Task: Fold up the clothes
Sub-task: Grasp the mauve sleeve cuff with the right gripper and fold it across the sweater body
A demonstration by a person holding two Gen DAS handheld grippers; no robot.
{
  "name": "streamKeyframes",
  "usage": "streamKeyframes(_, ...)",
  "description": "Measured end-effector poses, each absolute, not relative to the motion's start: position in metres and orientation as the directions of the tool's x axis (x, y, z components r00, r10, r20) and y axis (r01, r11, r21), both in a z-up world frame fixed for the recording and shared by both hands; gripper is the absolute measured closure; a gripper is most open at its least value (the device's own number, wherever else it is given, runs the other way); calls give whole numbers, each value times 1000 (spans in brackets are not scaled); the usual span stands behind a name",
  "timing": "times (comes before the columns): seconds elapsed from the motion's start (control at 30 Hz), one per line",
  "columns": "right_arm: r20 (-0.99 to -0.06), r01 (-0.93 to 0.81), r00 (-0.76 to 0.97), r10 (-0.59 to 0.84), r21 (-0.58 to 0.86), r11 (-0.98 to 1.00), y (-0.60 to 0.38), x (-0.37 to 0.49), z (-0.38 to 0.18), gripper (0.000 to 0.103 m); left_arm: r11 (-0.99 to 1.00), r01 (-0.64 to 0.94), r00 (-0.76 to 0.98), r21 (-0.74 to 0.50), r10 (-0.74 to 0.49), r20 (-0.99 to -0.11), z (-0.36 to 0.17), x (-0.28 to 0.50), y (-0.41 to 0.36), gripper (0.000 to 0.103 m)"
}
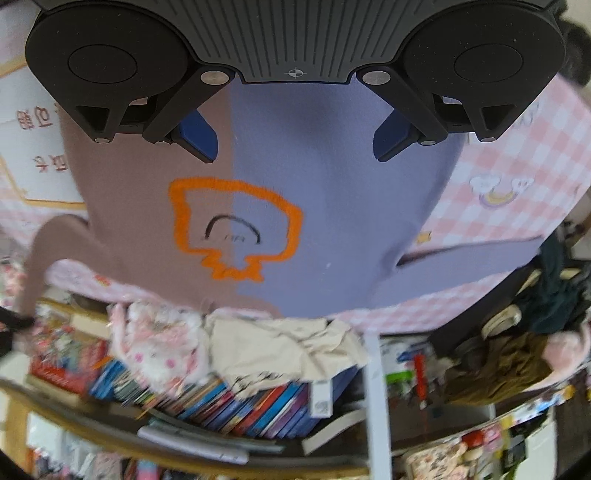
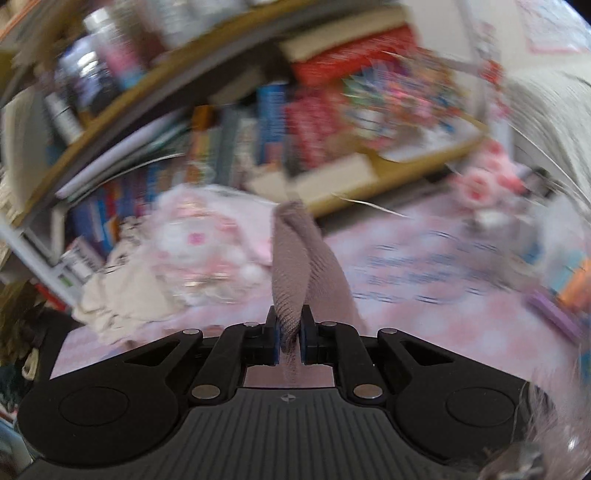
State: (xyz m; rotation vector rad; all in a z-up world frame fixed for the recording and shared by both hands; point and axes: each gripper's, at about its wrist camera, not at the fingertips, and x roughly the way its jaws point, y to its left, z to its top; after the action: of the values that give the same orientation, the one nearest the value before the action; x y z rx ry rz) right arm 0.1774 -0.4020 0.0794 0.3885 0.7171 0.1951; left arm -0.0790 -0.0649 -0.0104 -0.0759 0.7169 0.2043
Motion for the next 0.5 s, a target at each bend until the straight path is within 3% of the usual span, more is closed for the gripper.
streamKeyframes(0.27,-549,-180,760,347,335,925,-243,183,114,93,990,-133,796,-37,85,-599,10,-89,10,10)
streamKeyframes(0.5,-580,-263,732,358,244,933,-125,182,96,94,989,-140,800,-38,90,-594,11,-99,73,10)
